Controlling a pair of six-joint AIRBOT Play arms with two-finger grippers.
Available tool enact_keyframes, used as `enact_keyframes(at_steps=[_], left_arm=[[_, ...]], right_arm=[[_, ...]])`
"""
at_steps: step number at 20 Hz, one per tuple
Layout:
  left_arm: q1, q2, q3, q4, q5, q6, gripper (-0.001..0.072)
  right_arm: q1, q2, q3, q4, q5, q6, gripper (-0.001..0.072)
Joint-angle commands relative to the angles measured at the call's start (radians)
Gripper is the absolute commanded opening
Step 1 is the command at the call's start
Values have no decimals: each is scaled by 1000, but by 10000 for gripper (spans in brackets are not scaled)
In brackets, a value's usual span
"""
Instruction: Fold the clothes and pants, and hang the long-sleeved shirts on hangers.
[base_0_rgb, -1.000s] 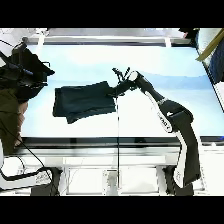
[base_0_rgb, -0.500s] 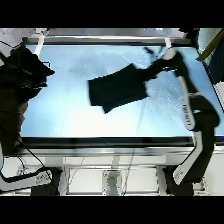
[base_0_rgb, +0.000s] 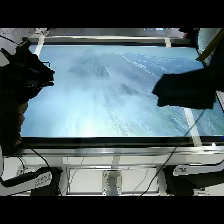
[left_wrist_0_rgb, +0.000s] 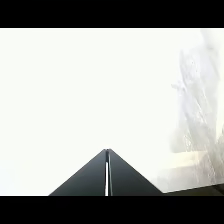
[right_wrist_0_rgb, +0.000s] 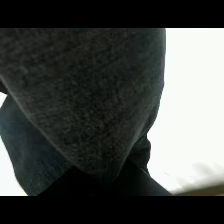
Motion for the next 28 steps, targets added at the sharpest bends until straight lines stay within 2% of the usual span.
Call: enact_keyframes(at_steps=[1,6,9,10,11,12,13,14,16,19,21,22,24,25,28], left_arm=[[-58,3,-12,4,1,-23,20],[-90,3,-13,4,1,-23,20],[-90,3,-14,4,1,-23,20],[-90,3,-14,4,1,-23,20],[-90,3,-14,5,1,-23,20],[-90,3,-14,8,1,-23,20],[-90,3,-14,12,1,-23,21],[-90,3,-14,11,1,-23,20],[-90,3,-14,11,1,-23,20],[-90,3,-14,11,1,-23,20],[-90,3,-14,10,0,-23,21],[-90,3,-14,10,-6,-23,21],[-90,3,-14,11,-26,-23,21],[-90,3,-14,11,-26,-23,21],[-90,3,-14,11,-26,-23,21]], right_arm=[[-286,189,-330,-23,-156,2,35],[-676,419,-761,-49,-412,2,35],[-858,462,-833,-43,-428,2,36],[-886,463,-832,-21,-420,2,70],[-896,467,-832,15,-417,2,228],[-896,475,-832,57,-417,2,429],[-896,488,-832,134,-417,2,543],[-896,501,-830,225,-418,2,543],[-887,535,-819,496,-436,0,538],[-743,593,-820,814,-418,-123,533],[-541,628,-820,876,-362,-203,532],[-421,642,-820,877,-335,-236,497],[-198,655,-820,875,-290,-278,158],[-80,656,-820,868,-276,-298,43],[218,656,-820,761,-296,-315,35]])
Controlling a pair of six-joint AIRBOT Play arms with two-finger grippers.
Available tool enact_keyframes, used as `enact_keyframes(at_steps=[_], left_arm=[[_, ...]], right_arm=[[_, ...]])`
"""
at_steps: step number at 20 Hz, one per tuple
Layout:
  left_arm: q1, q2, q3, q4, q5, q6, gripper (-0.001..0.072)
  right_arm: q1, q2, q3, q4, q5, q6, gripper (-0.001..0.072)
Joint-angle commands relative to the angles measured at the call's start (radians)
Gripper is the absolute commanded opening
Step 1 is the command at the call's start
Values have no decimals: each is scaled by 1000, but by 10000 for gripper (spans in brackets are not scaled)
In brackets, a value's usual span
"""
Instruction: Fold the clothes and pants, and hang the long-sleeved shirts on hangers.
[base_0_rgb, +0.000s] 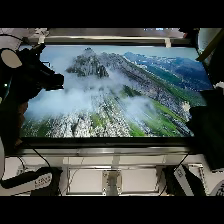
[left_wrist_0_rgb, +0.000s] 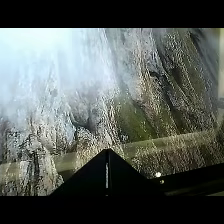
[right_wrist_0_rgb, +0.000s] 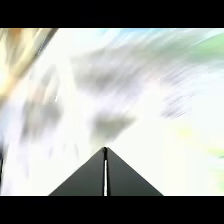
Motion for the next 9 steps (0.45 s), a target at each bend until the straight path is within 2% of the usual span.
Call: enact_keyframes(at_steps=[1,4,9], left_arm=[[0,1,0,0,-5,0,21],[0,1,0,0,-5,0,21],[0,1,0,0,-5,0,21]], right_arm=[[346,10,0,-98,-11,-46,35],[516,9,0,-218,-49,-45,35],[591,8,0,-236,-44,-44,35]])
